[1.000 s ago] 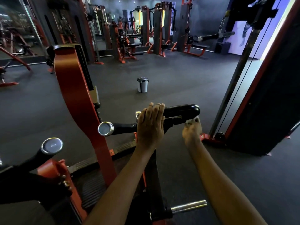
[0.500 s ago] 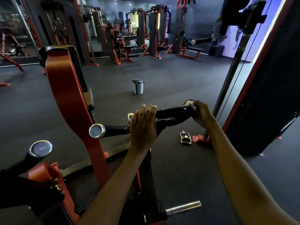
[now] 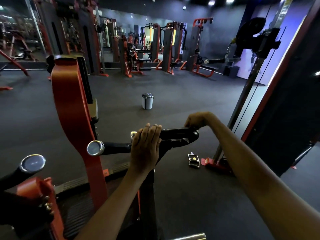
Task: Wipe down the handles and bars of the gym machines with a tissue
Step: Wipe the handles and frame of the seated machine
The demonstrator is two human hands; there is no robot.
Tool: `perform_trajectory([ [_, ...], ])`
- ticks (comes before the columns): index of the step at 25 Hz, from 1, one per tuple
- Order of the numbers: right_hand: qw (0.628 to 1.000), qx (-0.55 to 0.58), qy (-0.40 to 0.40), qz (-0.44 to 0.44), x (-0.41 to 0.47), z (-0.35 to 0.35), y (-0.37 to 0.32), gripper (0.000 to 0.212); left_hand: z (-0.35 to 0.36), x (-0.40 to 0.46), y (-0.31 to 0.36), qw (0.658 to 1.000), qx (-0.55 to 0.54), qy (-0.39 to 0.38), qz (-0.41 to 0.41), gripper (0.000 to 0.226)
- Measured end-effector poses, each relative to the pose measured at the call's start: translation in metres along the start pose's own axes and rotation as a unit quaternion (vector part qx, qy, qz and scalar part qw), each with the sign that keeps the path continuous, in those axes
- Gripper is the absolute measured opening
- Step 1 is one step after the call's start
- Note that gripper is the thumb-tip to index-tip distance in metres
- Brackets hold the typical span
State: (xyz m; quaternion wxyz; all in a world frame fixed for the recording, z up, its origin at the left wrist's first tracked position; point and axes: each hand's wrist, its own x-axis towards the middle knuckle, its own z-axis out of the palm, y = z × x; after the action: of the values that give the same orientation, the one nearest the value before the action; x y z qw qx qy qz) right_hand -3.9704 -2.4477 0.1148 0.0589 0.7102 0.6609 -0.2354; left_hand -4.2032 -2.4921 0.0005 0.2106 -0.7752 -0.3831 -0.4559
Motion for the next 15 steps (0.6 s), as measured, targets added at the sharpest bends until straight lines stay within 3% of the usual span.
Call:
perform_trajectory([
  [2,0.994,0.102,-0.008,0.022,-0.003,-0.008,0.008,0.04,0.002,0.001,0.001,1.0,0.004,0.004,-0.001,0.04],
  [6,0.995,0.026,0.091,-0.004,0.015,0.027,0.018,0.034,0.005,0.001,0.002,1.0,0.003,0.006,-0.007,0.039],
  [9,0.987,0.119,0.108,-0.004,-0.003,0.032,0.028,0.033,0.002,0.002,0.001,1.0,0.003,-0.005,-0.014,0.04],
  [11,0.957,0.267,0.113,-0.009,-0.028,0.027,0.037,0.031,0.001,0.001,0.002,1.0,0.004,-0.011,-0.014,0.04],
  [13,0.899,0.409,0.149,-0.037,-0.05,0.034,0.039,0.036,0.001,0.002,0.004,1.0,0.0,-0.017,-0.02,0.04],
  [15,0.866,0.446,0.224,-0.03,-0.049,0.069,0.036,0.046,-0.002,0.002,0.006,0.999,-0.007,-0.022,-0.033,0.043],
])
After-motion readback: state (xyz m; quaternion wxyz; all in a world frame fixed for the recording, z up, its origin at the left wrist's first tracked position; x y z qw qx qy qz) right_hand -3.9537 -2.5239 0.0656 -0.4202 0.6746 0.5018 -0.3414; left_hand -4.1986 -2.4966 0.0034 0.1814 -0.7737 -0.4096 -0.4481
